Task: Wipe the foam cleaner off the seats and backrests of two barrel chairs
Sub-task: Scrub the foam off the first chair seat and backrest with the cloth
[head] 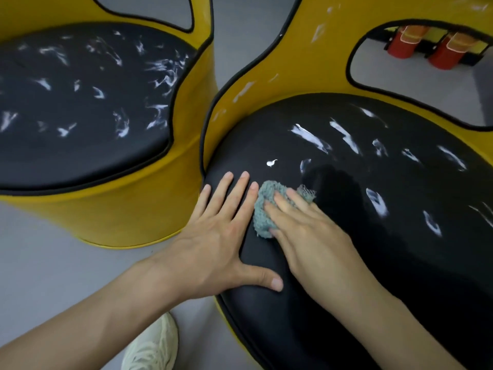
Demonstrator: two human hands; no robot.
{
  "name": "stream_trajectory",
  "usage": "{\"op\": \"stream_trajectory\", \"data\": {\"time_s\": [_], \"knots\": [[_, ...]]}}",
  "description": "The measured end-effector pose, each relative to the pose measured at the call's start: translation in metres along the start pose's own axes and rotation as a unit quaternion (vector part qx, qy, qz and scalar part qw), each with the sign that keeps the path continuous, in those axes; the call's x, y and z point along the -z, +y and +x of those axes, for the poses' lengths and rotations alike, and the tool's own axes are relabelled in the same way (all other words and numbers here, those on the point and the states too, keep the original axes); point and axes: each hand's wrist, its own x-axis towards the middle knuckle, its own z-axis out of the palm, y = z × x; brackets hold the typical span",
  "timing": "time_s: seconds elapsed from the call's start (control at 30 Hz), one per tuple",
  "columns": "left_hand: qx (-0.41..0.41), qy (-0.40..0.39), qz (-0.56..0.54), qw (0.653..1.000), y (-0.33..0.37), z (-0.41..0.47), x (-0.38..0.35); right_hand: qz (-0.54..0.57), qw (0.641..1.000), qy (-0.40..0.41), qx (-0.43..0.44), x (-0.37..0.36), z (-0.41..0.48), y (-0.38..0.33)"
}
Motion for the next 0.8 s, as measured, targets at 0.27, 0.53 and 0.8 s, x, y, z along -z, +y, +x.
{"op": "stream_trajectory", "data": {"time_s": [0.27, 0.53, 0.8], "knots": [[-0.002, -0.003, 0.013, 1.0, -0.001, 0.0, -0.003, -0.001, 0.999, -0.019, 0.034, 0.013, -0.084, 0.001], [0.0, 0.019, -0.028, 0.999, -0.002, 0.0, -0.004, -0.007, 0.999, -0.026, -0.018, 0.0, 0.004, -0.012], [-0.009, 0.03, -0.034, 0.999, -0.006, -0.004, -0.003, 0.015, 1.0, -0.021, -0.007, 0.024, -0.078, -0.02]]}}
